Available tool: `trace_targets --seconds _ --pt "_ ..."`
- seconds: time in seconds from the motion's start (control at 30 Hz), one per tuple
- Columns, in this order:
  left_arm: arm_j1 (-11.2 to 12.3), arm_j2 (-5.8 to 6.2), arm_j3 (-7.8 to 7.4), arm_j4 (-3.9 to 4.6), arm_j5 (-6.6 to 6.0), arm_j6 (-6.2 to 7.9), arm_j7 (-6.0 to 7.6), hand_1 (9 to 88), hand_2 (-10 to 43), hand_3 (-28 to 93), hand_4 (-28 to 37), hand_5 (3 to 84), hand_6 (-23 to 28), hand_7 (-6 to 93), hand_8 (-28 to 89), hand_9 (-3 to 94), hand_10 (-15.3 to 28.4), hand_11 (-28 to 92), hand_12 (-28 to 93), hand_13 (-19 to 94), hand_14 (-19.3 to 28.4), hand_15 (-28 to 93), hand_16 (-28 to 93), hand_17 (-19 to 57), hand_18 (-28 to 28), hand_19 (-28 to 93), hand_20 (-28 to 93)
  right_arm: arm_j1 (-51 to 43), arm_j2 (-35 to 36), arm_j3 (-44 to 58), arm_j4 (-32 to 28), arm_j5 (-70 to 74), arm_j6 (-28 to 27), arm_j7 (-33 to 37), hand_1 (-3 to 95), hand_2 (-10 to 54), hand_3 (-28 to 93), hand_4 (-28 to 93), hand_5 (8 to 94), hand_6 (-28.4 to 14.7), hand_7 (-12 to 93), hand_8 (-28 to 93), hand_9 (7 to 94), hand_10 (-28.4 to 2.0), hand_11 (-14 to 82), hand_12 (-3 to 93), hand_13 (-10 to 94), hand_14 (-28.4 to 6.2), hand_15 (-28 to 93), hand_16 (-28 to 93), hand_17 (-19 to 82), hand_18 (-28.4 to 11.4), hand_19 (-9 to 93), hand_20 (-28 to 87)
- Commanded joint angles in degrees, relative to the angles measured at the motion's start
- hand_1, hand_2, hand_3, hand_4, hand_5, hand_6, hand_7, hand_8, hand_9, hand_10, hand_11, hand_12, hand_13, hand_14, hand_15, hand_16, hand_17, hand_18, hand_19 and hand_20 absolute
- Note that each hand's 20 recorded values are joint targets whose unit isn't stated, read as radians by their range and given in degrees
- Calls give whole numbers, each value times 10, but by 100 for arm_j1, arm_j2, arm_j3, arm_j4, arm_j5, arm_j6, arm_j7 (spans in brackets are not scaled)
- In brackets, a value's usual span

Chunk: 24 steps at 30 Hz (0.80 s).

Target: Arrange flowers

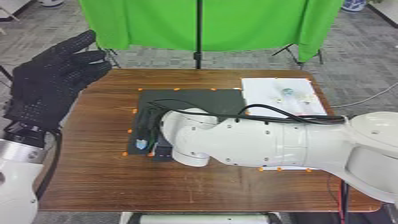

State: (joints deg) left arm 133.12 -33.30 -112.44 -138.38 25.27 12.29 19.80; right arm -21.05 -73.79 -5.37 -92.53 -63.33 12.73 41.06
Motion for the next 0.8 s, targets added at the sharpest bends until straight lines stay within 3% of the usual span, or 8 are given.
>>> trace_targets --seconds 0.03,0.17,0.33,0.37,0.43,0.47,0.6,0.8 --pt "358 -137 -149 -92 -42 134 -67 223 81 777 -275 359 103 150 -100 305 210 303 100 225 278 537 -113 -97 252 575 109 172 119 85 -134 49 211 -112 423 -34 781 -283 585 31 162 -143 720 -87 162 115 711 -59 653 118 206 -161 809 143" --pt "624 -281 -265 -201 -33 239 -94 223 81 777 -275 360 104 150 -100 305 209 304 99 225 278 538 -113 -97 252 576 108 178 332 295 -355 59 262 -168 414 -33 781 -283 593 30 164 -143 738 -95 168 118 717 -61 651 115 207 -166 813 149" --pt "1175 -645 -565 -420 12 413 -81 224 81 776 -275 360 104 150 -100 305 210 304 99 225 278 538 -114 -97 251 577 107 -342 897 1149 -919 -263 268 -206 399 -33 785 -283 600 24 163 -144 748 -101 172 120 724 -67 652 115 212 -172 818 154" --pt "1266 -683 -571 -447 -11 448 -26 224 81 777 -275 360 104 150 -101 305 210 304 99 225 279 539 -114 -97 251 577 108 -482 1056 1352 -1041 -329 218 -196 394 -33 784 -283 600 24 162 -143 750 -103 173 121 725 -68 653 115 213 -173 819 154" --pt "1326 -799 -532 -463 4 443 -55 224 81 776 -275 360 104 150 -101 305 209 305 99 225 279 539 -114 -97 251 577 108 -1548 1307 2719 -1298 -898 -949 -39 386 -34 791 -283 602 18 159 -141 747 -110 175 123 725 -70 654 116 219 -176 825 157" --pt "1297 -823 -459 -454 1 454 -38 225 81 775 -275 360 104 150 -101 305 210 305 99 226 279 539 -114 -97 251 577 108 -1546 1639 2698 -1483 -846 -711 -26 382 -34 792 -283 595 8 156 -138 733 -116 177 125 721 -73 657 117 225 -180 834 161" --pt "1520 -967 -467 -526 -17 515 32 225 83 774 -275 360 103 149 -100 305 209 305 98 225 278 539 -115 -96 251 578 108 -2947 2100 4390 -1877 -1556 -1293 303 373 -37 782 -283 591 -5 149 -133 714 -131 179 125 706 -89 665 118 229 -193 851 168" --pt "1587 -991 -379 -495 -22 528 76 226 84 773 -273 358 102 150 -101 304 209 305 98 225 279 539 -115 -96 251 579 108 -4059 3164 5523 -2297 -1963 -802 705 362 -37 770 -283 567 -13 138 -126 699 -153 175 124 686 -110 668 108 220 -205 847 165"
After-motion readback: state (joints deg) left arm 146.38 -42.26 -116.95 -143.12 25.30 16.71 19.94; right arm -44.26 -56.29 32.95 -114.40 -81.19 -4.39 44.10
